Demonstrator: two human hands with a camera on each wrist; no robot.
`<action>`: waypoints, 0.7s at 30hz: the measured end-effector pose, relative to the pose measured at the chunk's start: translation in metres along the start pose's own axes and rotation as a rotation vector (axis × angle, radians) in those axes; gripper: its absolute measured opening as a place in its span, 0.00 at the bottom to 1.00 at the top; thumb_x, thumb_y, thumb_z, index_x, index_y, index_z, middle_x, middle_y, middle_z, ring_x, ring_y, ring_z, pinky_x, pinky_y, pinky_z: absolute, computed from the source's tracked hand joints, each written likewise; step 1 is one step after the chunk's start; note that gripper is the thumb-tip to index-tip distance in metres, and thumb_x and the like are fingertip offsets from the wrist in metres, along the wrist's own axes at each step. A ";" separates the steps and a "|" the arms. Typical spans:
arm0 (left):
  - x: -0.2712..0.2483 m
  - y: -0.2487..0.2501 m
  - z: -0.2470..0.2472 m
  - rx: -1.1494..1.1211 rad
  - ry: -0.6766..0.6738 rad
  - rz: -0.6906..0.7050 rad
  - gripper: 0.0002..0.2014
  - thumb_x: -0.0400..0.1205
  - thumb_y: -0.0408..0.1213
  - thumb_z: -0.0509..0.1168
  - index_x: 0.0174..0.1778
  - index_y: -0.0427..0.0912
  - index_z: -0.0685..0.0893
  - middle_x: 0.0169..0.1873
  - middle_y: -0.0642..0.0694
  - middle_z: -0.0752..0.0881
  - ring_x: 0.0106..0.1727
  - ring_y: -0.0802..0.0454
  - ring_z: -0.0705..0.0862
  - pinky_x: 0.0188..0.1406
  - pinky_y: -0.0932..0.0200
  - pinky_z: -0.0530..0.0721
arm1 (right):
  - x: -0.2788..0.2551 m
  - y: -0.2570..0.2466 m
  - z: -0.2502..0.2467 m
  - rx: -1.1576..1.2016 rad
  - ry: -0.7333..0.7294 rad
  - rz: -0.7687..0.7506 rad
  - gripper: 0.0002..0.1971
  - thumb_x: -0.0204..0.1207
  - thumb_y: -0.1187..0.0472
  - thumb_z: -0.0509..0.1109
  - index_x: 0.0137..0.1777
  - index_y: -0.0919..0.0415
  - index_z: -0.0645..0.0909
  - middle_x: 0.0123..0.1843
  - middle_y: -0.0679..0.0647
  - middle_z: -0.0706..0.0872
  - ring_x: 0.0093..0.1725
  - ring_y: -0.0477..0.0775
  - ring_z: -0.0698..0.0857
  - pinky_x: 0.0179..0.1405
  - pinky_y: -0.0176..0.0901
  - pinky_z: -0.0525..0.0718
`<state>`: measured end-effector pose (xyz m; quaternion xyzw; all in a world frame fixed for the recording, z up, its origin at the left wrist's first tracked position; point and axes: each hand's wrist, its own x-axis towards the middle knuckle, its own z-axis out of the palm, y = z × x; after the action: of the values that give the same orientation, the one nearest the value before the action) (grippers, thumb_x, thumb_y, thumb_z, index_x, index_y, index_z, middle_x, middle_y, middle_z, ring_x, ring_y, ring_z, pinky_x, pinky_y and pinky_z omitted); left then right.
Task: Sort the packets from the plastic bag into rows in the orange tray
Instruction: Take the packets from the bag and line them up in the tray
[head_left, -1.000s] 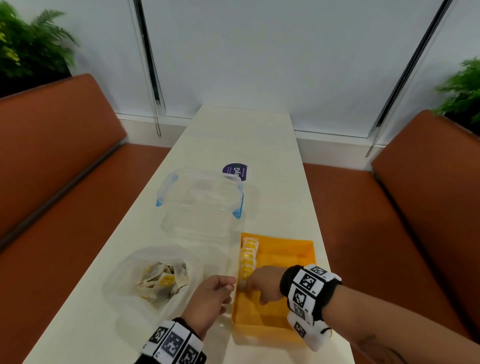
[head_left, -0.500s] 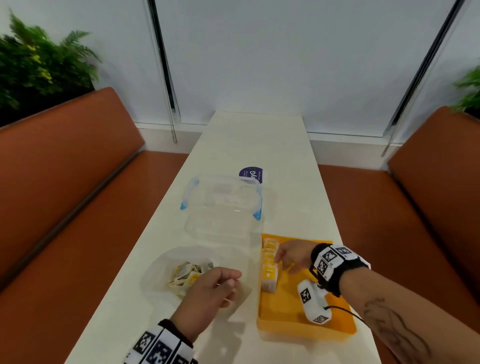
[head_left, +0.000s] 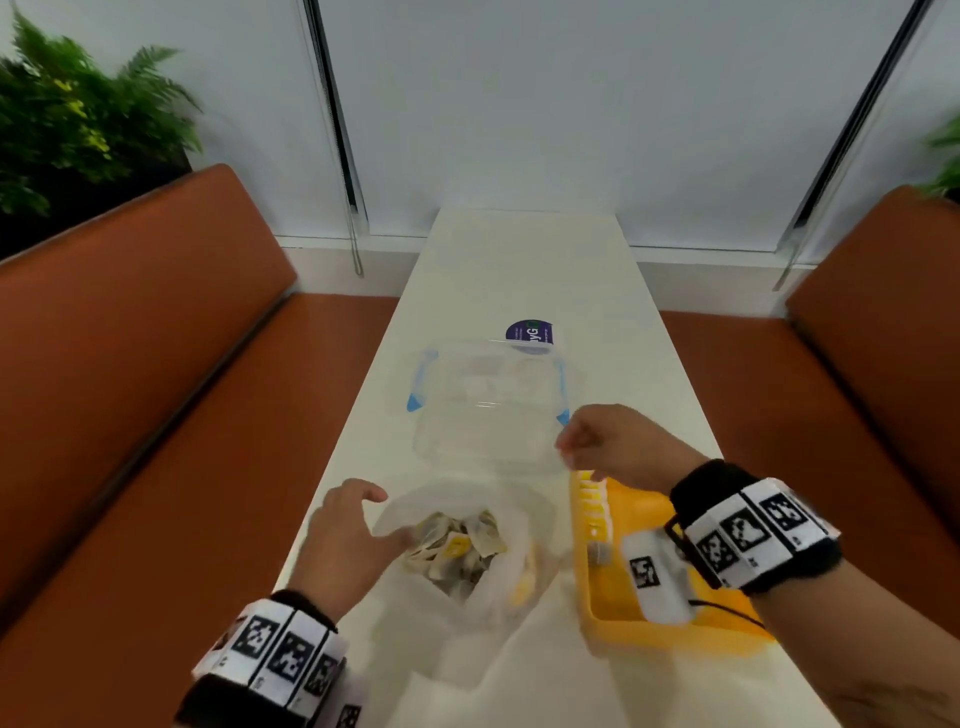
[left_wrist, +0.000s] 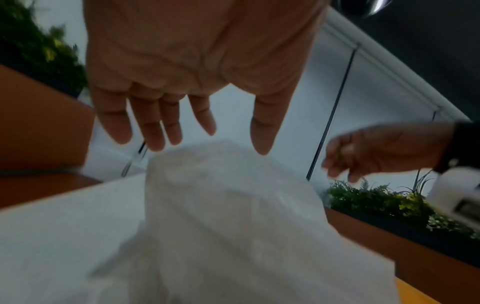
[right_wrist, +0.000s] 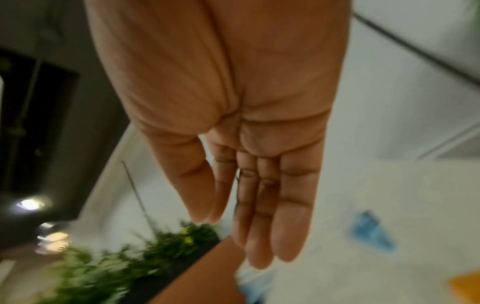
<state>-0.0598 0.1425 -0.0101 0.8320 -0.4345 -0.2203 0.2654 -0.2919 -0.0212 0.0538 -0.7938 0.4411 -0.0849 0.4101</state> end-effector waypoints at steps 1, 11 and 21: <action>0.005 -0.002 0.006 0.025 -0.065 -0.041 0.28 0.69 0.50 0.75 0.62 0.49 0.73 0.57 0.52 0.74 0.62 0.49 0.76 0.58 0.53 0.77 | -0.005 -0.018 0.013 0.072 -0.083 -0.049 0.08 0.74 0.71 0.69 0.43 0.57 0.82 0.40 0.50 0.83 0.40 0.49 0.82 0.38 0.41 0.82; 0.027 -0.010 0.017 -0.188 -0.168 0.013 0.14 0.76 0.29 0.64 0.55 0.45 0.72 0.46 0.45 0.84 0.45 0.47 0.82 0.40 0.59 0.77 | 0.036 -0.038 0.168 -0.806 -0.319 -0.236 0.23 0.74 0.67 0.69 0.70 0.62 0.73 0.70 0.61 0.70 0.67 0.64 0.73 0.59 0.59 0.77; 0.032 -0.021 0.010 -0.228 -0.186 0.056 0.14 0.75 0.25 0.60 0.51 0.47 0.73 0.41 0.47 0.82 0.41 0.49 0.82 0.33 0.62 0.76 | 0.042 -0.048 0.182 -1.075 -0.403 -0.192 0.17 0.81 0.64 0.62 0.70 0.63 0.73 0.69 0.65 0.71 0.69 0.66 0.72 0.52 0.63 0.80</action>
<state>-0.0366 0.1228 -0.0355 0.7601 -0.4524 -0.3370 0.3225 -0.1466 0.0646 -0.0391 -0.9275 0.2614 0.2668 0.0157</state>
